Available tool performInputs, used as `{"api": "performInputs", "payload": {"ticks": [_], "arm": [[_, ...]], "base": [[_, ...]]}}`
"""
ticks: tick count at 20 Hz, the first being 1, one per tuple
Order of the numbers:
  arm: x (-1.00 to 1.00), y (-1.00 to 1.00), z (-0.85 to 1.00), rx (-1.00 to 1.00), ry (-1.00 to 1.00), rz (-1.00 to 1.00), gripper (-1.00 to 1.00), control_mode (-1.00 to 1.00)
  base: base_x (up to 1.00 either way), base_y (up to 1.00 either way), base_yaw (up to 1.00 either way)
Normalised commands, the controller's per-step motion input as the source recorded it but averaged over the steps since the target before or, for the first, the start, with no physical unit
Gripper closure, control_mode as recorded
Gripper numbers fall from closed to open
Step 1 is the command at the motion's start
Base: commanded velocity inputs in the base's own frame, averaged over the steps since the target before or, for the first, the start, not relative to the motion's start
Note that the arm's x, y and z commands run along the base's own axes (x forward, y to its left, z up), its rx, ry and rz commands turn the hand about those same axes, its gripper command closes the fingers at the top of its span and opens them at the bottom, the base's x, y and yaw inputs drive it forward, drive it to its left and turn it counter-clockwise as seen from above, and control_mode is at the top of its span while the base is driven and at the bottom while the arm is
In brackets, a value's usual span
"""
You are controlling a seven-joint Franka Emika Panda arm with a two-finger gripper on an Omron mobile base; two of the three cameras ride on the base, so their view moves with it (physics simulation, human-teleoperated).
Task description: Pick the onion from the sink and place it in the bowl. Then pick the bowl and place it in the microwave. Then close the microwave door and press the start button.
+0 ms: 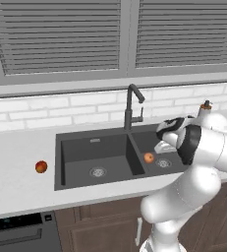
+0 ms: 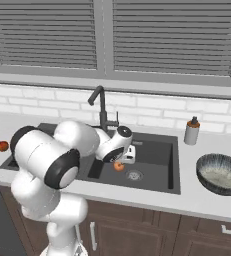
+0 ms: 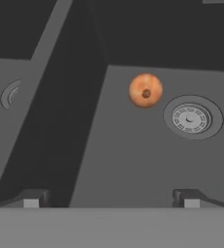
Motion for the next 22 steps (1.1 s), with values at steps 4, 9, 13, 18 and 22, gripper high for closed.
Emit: {"api": "performInputs", "payload": {"ticks": [4,9,13,18,22], "arm": [[0.40,0.00,-0.32,0.01,0.00,0.00,-1.00,-1.00],[0.27,0.00,-0.19,0.00,0.00,0.01,-1.00,-1.00],[0.34,0.00,-0.17,0.02,0.00,0.01,-1.00,-1.00],[0.45,0.00,-0.21,0.00,0.00,0.00,-1.00,-1.00],[0.40,0.00,-0.25,0.00,0.00,0.00,-1.00,-1.00]], "base": [[0.00,0.00,0.00],[0.00,0.00,0.00],[0.00,0.00,0.00],[0.00,0.00,0.00],[0.00,0.00,0.00]]}}
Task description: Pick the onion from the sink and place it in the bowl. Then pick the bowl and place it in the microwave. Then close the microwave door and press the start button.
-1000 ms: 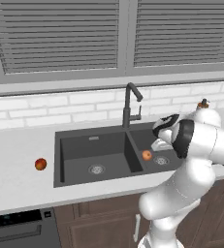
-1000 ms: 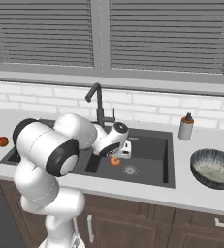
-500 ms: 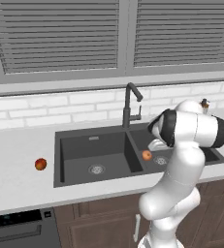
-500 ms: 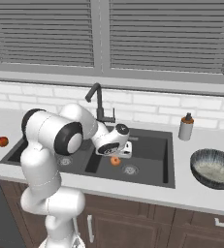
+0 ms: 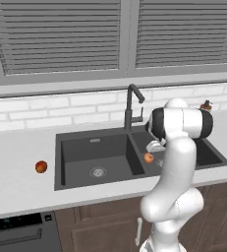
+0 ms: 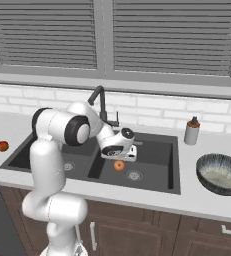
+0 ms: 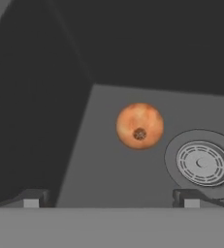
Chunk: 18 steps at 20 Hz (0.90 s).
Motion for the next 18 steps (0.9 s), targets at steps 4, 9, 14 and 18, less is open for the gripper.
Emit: {"api": "performInputs", "payload": {"ticks": [4,9,14,18], "arm": [[0.33,0.00,-0.31,0.00,0.00,0.00,-1.00,-1.00],[0.23,0.00,-0.33,0.00,0.00,0.00,-1.00,-1.00],[0.23,0.00,-0.24,0.00,0.00,0.00,-1.00,-1.00],[0.24,0.00,-0.21,0.00,0.00,0.00,-1.00,-1.00]], "base": [[0.00,0.00,0.00],[0.00,0.00,0.00],[0.00,0.00,0.00],[0.00,0.00,0.00]]}}
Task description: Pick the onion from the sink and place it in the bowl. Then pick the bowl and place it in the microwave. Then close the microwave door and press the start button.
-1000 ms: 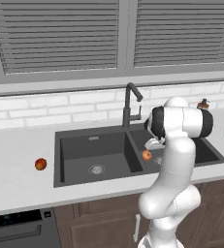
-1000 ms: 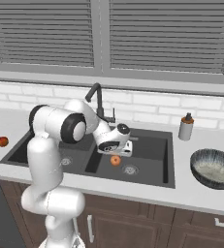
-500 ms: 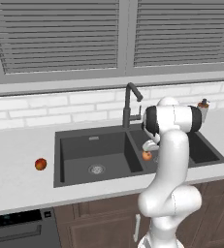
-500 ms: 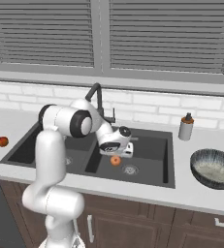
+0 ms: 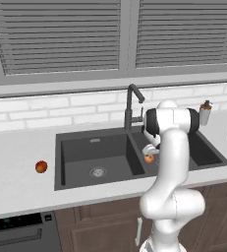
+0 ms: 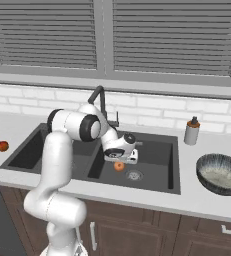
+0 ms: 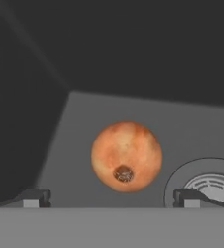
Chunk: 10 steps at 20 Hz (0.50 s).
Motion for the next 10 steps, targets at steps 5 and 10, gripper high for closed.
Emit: {"api": "performInputs", "payload": {"ticks": [5,10], "arm": [[0.17,0.00,-0.22,0.00,0.00,0.00,-1.00,-1.00],[0.01,0.00,-0.19,0.00,0.01,0.00,-1.00,-1.00]], "base": [[0.00,0.00,0.00],[0.00,0.00,0.00]]}}
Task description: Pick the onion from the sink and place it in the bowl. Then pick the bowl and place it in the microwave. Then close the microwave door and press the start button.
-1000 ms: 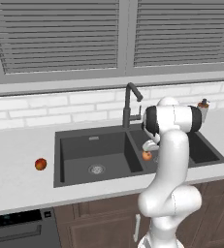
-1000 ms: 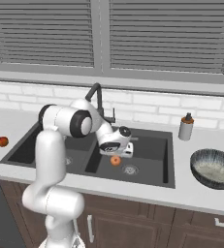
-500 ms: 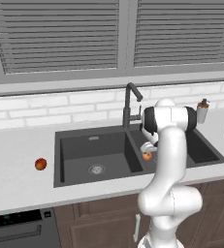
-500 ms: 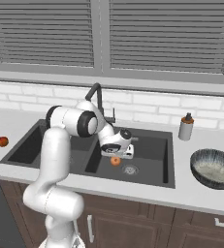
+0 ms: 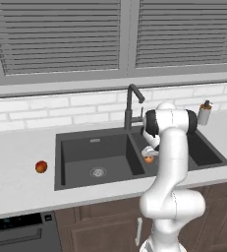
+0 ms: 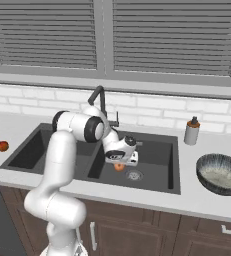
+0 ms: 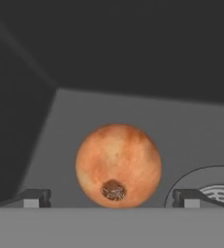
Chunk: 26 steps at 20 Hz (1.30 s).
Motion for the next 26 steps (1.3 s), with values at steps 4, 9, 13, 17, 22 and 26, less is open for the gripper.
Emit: {"api": "performInputs", "payload": {"ticks": [4,9,13,17,22,26], "arm": [[0.05,0.01,-0.19,0.00,0.00,0.00,-1.00,-1.00],[0.06,0.01,-0.18,0.00,0.00,0.00,-1.00,-1.00],[0.09,0.04,-0.17,0.00,0.00,0.00,-1.00,-1.00],[0.06,0.08,-0.17,0.00,0.00,0.00,-1.00,-1.00],[0.04,0.13,-0.24,0.00,0.00,0.00,1.00,-1.00],[0.00,0.05,-0.19,0.00,0.00,0.00,1.00,-1.00]], "base": [[0.00,0.00,0.00],[0.00,0.00,0.00],[0.00,0.00,0.00],[0.00,0.00,0.00],[0.00,0.00,0.00],[0.00,0.00,0.00]]}}
